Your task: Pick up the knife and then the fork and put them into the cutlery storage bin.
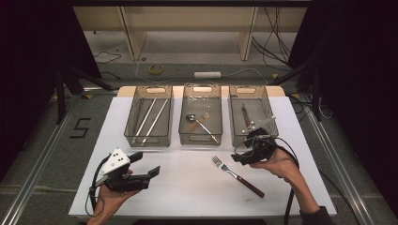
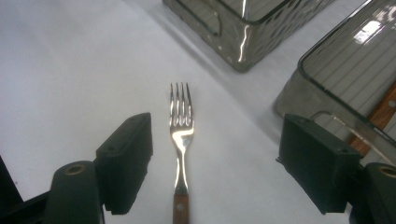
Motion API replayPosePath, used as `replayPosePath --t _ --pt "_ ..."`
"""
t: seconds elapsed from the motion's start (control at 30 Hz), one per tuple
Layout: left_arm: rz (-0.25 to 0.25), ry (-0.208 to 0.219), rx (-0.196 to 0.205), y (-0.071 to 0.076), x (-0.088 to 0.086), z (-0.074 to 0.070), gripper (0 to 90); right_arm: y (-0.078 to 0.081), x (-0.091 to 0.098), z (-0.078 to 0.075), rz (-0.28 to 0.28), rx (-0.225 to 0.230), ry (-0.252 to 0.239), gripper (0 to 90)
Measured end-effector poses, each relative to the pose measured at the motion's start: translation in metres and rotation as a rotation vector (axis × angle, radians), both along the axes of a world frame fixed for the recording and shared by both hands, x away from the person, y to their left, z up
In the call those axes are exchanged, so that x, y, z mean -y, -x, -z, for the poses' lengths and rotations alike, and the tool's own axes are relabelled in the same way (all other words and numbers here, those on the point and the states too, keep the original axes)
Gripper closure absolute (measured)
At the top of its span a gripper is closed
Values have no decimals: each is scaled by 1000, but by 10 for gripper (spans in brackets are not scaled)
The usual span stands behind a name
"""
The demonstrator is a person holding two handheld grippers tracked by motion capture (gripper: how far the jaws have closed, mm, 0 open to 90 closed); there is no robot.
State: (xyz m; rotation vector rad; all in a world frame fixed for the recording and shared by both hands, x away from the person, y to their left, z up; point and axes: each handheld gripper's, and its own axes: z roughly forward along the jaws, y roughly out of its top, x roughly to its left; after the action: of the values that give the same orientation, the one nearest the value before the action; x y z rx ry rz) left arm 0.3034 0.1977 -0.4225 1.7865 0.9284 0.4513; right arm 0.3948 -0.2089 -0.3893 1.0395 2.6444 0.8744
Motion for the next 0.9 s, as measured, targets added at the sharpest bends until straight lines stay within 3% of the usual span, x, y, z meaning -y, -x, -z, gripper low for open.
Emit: replayPosePath --t 0.3,0.9 --pt "0 -2 -1 0 0 0 174 8 -3 11 -39 -42 73 284" --pt "1 -4 2 0 0 0 174 26 -6 41 -71 -126 213 446"
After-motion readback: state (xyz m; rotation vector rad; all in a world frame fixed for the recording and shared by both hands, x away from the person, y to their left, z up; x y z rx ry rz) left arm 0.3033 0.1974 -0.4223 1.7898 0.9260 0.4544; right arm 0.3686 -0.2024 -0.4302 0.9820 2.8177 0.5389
